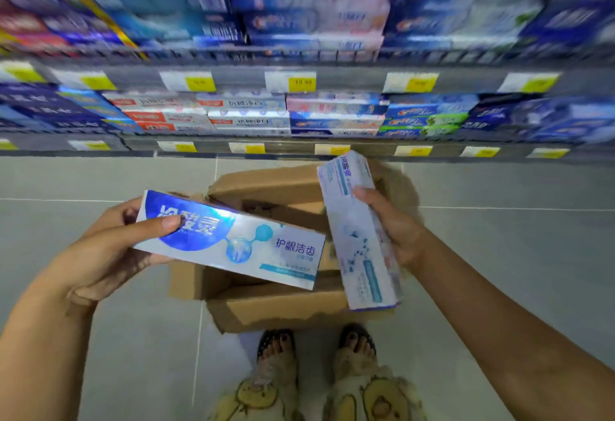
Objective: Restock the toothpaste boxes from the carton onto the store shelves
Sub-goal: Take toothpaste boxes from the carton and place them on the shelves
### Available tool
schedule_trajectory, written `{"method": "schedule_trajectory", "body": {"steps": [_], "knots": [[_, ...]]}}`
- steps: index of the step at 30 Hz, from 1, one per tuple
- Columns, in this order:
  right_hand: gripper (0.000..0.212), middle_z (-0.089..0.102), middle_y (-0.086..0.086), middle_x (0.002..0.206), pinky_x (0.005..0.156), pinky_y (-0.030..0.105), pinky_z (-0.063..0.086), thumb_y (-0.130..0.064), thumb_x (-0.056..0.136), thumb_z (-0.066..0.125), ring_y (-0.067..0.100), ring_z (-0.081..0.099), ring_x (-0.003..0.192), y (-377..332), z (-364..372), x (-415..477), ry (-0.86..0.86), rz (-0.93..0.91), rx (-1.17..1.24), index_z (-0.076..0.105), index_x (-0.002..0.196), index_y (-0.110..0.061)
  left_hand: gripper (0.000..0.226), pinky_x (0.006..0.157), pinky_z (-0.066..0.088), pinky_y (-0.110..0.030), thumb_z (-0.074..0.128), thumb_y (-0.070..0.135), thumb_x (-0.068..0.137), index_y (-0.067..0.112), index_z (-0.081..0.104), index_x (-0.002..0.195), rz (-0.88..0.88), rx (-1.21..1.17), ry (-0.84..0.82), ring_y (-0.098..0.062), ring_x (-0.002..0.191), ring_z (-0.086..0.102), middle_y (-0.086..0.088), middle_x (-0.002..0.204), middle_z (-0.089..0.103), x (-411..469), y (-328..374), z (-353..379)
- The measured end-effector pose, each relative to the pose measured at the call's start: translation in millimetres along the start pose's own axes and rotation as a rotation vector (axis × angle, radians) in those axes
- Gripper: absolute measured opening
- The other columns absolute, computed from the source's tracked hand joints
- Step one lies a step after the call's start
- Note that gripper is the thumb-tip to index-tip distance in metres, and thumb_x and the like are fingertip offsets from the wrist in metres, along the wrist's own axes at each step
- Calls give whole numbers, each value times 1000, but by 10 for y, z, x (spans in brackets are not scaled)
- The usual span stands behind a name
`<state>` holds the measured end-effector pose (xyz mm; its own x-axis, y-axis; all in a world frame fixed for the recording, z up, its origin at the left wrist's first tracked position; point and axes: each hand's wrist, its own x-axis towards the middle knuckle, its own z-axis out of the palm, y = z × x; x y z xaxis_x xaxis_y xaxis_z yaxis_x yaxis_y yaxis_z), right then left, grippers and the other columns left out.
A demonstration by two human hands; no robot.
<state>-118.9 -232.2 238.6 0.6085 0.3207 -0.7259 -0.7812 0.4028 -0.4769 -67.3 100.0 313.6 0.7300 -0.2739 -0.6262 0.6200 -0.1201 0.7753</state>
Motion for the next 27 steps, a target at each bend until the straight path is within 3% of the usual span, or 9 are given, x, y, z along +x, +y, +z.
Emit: {"method": "schedule_trajectory", "body": {"steps": [3, 7, 13, 17, 19, 20, 23, 27], "knots": [[91, 68, 11, 77, 59, 34, 57, -43, 25, 94, 25, 67, 64, -419, 398, -697, -43, -15, 96, 63, 106, -13, 78, 63, 59, -31, 94, 47, 19, 19, 77, 90, -5, -33, 6, -17, 75, 72, -7, 91, 75, -480, 597, 62], [90, 70, 16, 78, 58, 39, 57, -34, 27, 95, 30, 70, 68, -1009, 1004, -1650, -55, -27, 91, 61, 107, -10, 77, 61, 59, -30, 94, 46, 17, 14, 77, 84, 13, -47, 11, -16, 71, 71, -8, 84, 75, -1192, 1472, 176], [91, 66, 21, 104, 81, 43, 52, -46, 38, 91, 37, 62, 97, -1781, 1831, -2892, 34, -68, -100, 61, 115, -7, 76, 66, 60, -35, 94, 45, 15, 15, 78, 83, 51, -90, 9, -15, 74, 72, -6, 86, 75, -2201, 2640, 400], [62, 66, 19, 89, 67, 35, 56, -51, 75, 67, 31, 64, 74, -2155, 2278, -3593, 52, -139, -157, 61, 118, -6, 68, 62, 59, -32, 95, 36, 26, 10, 77, 86, 108, -124, -11, -18, 78, 72, -11, 92, 75, -2758, 3170, 529], [51, 65, 17, 80, 57, 32, 55, -47, 83, 59, 28, 64, 64, -2319, 2444, -3879, 53, -180, -192, 61, 114, -5, 61, 64, 59, -33, 93, 30, 37, 7, 75, 90, 136, -153, -7, -20, 81, 72, -13, 98, 73, -2986, 3351, 565], [44, 64, 16, 77, 55, 32, 56, -44, 86, 57, 27, 63, 62, -2394, 2528, -4003, 57, -190, -201, 63, 107, -6, 69, 65, 59, -34, 94, 31, 34, 4, 72, 95, 154, -164, 0, -21, 83, 72, -15, 100, 73, -3086, 3421, 580], [28, 59, 11, 75, 64, 34, 55, -39, 90, 54, 22, 61, 60, -2583, 2725, -4287, 87, -203, -276, 61, 95, -12, 96, 68, 59, -37, 96, 36, 24, -2, 65, 107, 194, -170, 24, -27, 89, 71, -18, 101, 72, -3367, 3601, 641], [23, 61, 4, 80, 83, 41, 52, -39, 86, 63, 20, 61, 72, -2809, 2894, -4479, 133, -231, -431, 60, 99, -21, 98, 69, 60, -37, 95, 38, 21, 0, 66, 106, 255, -140, 49, -24, 83, 72, -17, 99, 73, -3627, 3775, 728]]}}
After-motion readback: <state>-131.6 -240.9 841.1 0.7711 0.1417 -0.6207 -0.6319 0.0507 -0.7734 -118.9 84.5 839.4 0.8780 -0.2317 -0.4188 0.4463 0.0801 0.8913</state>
